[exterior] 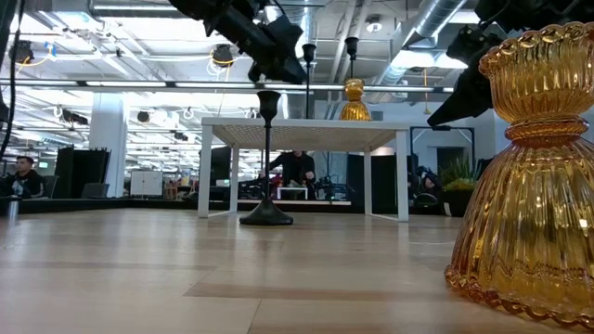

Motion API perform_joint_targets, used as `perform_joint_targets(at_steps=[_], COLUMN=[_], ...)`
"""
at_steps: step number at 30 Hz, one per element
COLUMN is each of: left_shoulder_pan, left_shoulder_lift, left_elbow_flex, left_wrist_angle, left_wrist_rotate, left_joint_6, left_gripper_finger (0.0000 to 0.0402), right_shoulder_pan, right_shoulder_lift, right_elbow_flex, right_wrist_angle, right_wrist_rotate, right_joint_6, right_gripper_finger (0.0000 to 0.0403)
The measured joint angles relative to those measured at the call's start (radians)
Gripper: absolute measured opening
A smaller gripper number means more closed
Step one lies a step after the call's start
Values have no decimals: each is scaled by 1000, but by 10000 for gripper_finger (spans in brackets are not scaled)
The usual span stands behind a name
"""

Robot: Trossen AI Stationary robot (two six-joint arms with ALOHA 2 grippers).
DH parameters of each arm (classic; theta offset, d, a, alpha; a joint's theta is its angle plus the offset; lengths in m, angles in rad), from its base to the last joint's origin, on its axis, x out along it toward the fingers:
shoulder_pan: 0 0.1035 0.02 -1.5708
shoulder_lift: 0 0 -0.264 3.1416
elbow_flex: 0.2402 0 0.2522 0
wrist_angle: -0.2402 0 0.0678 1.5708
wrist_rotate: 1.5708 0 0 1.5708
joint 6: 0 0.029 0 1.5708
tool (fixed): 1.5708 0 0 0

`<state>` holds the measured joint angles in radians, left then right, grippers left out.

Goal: Pick & Place candle stick holders
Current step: Put the black candle holder on the shelf

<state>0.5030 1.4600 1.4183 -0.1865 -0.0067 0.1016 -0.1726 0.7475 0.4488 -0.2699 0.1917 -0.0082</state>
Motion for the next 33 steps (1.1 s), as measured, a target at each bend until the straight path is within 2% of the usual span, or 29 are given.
perform_joint_targets(at_steps=[7, 17, 25, 28, 33], left_shoulder_pan=[-4, -31, -149, -219, -336], left_shoulder_lift=[-103, -277, -440, -494, -562], left_elbow_flex=[1, -12, -212, -313, -511], left_wrist_angle=[-99, -412, -418, -402, -248], left_wrist_rotate=[7, 8, 164, 173, 173], left_joint_6=[7, -26, -31, -30, -28], left_gripper_finger=[141, 114, 45, 12, 7], right_shoulder_pan=[0, 0, 0, 0, 0], right_shoulder_lift=[0, 0, 0, 0, 0], right_elbow_flex=[0, 0, 0, 0, 0], right_wrist_angle=[-6, -6, -6, -6, -6], right_wrist_rotate=[0, 0, 0, 0, 0], right_joint_6=[1, 1, 1, 0, 0], right_gripper_finger=[0, 0, 0, 0, 0])
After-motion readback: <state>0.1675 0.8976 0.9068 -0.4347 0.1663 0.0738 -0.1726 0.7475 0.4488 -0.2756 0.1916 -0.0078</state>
